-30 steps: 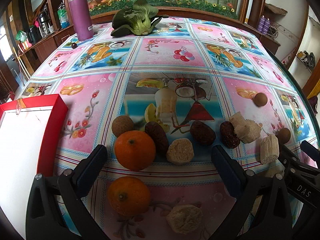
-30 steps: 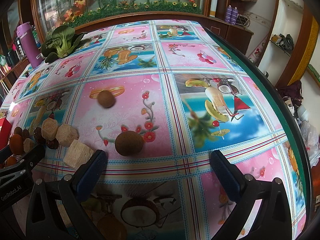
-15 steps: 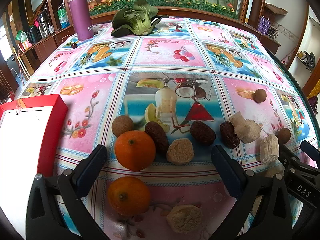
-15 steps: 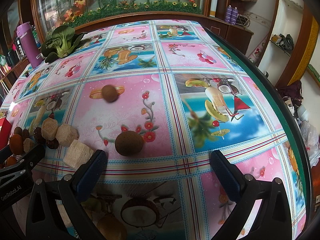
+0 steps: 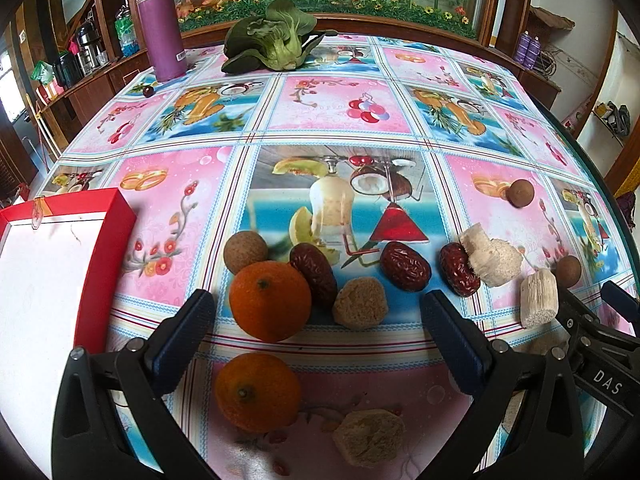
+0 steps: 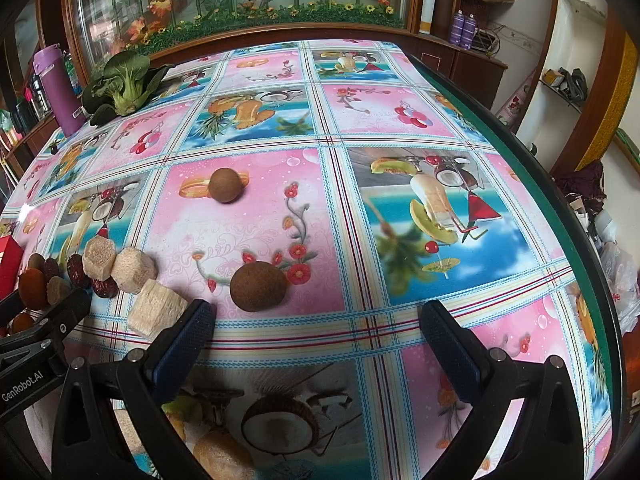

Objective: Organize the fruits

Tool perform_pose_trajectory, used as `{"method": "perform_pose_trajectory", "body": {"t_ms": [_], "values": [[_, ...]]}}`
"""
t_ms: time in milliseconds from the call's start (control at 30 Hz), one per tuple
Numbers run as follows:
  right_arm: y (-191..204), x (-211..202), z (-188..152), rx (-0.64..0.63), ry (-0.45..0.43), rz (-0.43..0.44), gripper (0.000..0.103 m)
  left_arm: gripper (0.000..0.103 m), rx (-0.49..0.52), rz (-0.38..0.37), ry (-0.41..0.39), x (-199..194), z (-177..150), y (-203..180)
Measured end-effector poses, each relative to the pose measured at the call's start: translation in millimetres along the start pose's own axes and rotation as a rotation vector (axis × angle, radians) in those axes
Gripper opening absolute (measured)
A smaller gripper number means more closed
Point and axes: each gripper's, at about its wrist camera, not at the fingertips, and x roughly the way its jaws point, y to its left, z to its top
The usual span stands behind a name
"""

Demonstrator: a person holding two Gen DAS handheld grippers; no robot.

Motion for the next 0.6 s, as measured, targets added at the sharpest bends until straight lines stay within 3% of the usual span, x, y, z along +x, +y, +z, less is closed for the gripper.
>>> {"method": "perform_pose_trajectory", "body": {"t_ms": [400, 600], "values": [[1, 1, 1, 0.001, 0.0, -0.001, 0.103, 0.103, -0.005, 0.001, 0.0, 0, 1, 0], [-1, -11, -5, -0.02, -0.001, 0.045, 0.102, 0.103, -0.003, 0.078, -0.024, -23, -9, 0]]}}
